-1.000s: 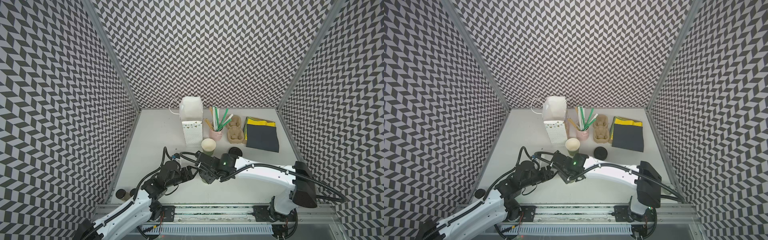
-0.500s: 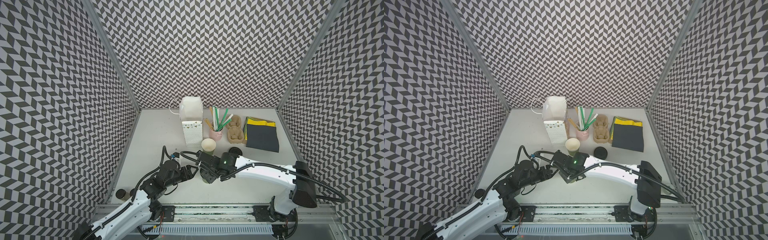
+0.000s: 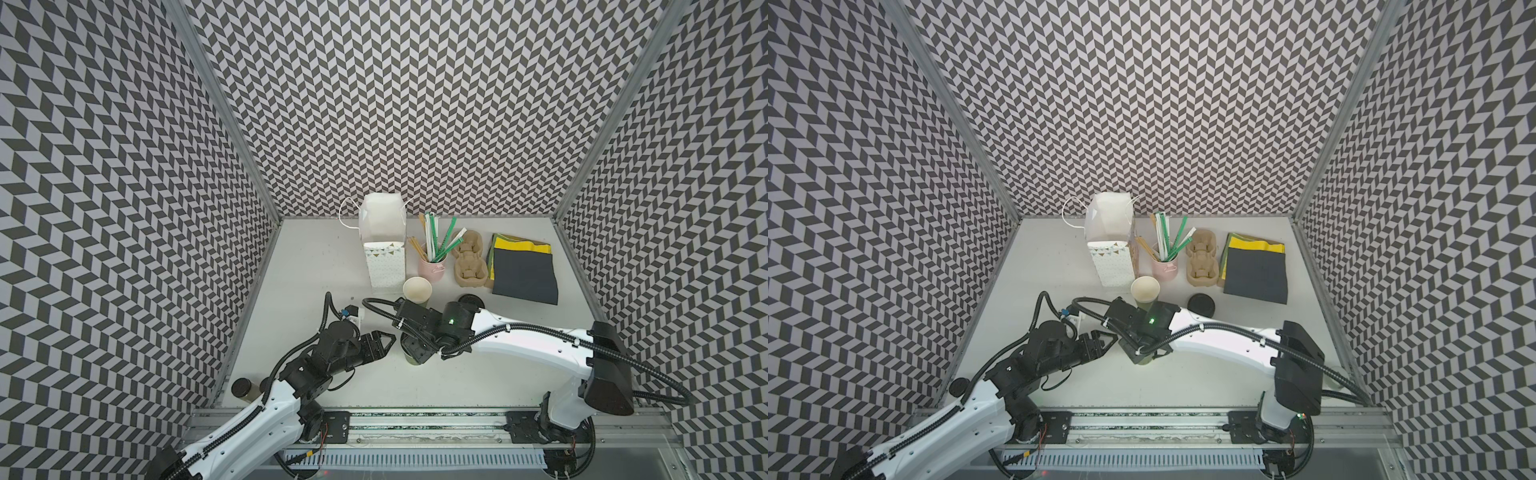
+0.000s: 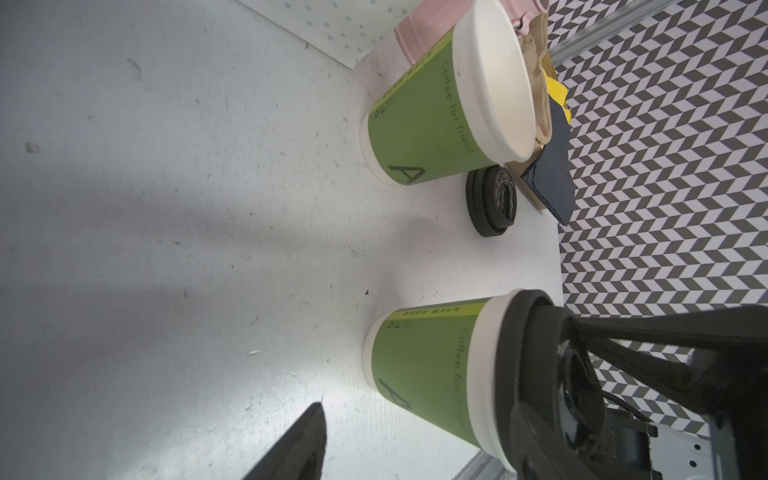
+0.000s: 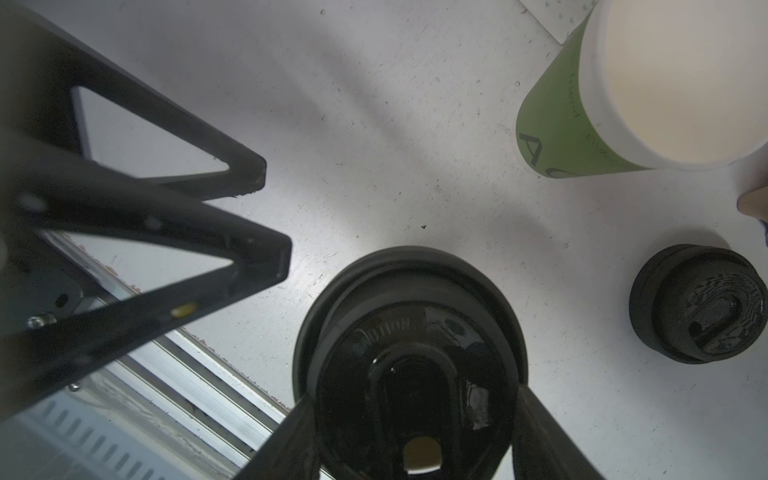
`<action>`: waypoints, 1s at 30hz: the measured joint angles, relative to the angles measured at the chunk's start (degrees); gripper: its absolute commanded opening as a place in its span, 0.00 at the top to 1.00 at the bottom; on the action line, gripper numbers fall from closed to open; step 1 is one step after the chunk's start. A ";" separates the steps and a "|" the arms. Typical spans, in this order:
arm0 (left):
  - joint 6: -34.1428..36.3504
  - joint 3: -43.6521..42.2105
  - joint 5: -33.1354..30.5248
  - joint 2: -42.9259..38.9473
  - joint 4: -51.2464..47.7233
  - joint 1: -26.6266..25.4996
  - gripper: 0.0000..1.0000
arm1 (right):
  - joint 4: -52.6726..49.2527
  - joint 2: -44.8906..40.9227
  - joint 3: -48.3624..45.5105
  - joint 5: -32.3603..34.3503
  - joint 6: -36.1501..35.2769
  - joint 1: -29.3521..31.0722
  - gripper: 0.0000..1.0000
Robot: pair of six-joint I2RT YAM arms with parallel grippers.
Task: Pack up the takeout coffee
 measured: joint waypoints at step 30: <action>-0.02 -0.02 0.02 -0.02 0.04 0.00 0.29 | 0.94 -1.05 -0.39 2.14 0.66 -0.04 0.59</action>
